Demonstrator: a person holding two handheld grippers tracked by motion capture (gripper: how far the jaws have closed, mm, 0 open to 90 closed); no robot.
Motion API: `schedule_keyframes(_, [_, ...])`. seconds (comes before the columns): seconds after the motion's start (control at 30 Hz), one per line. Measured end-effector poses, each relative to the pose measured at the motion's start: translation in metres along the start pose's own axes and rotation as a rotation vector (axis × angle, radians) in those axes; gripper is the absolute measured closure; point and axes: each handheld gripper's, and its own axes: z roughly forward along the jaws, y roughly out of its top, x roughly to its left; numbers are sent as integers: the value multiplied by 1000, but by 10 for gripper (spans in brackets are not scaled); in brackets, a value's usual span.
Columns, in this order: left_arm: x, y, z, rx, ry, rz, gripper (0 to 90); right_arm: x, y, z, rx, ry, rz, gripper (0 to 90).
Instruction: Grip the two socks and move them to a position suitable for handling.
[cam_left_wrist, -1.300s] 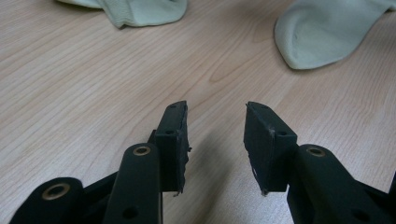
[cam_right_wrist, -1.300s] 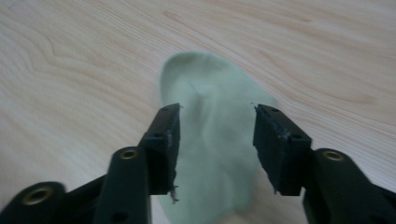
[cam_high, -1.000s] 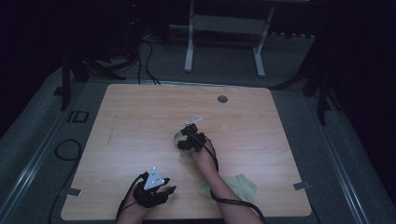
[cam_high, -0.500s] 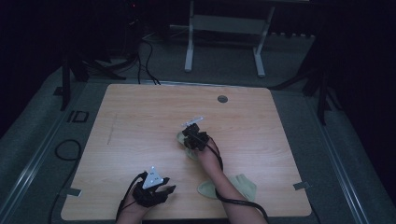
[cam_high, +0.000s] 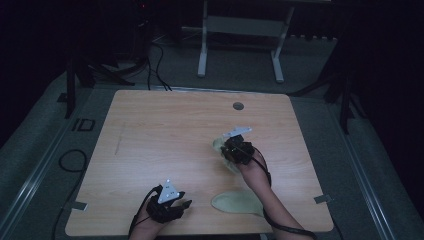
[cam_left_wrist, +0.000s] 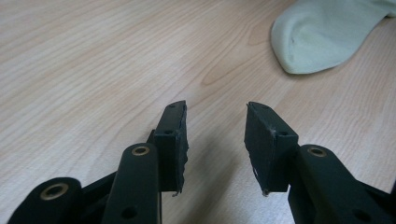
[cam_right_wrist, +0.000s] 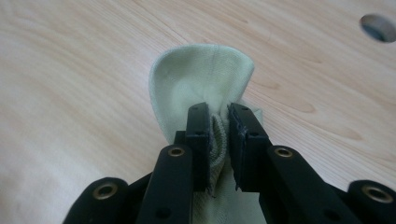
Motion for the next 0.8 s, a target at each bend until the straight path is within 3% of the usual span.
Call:
schedule_keyframes(0.17, [-2,2,2,-1,-11,-3,585,-2,-18,-11,11,-5,-61,787])
schedule_keyframes(0.27, [-3,3,4,-1,-13,-1,585,-4,-24,-10,17,-11,-69,787])
schedule_keyframes(0.33, [-2,3,6,-1,-8,-5,585,-7,-37,-1,50,-7,-63,786])
schedule_keyframes(0.5, [1,6,9,-3,-15,-13,585,-4,-46,9,78,1,-79,785])
schedule_keyframes(0.67, [1,7,10,-4,-12,-6,585,-5,-63,27,139,39,-83,732])
schedule_keyframes(0.8, [1,9,12,-2,-22,-8,586,-5,-66,28,123,57,-68,661])
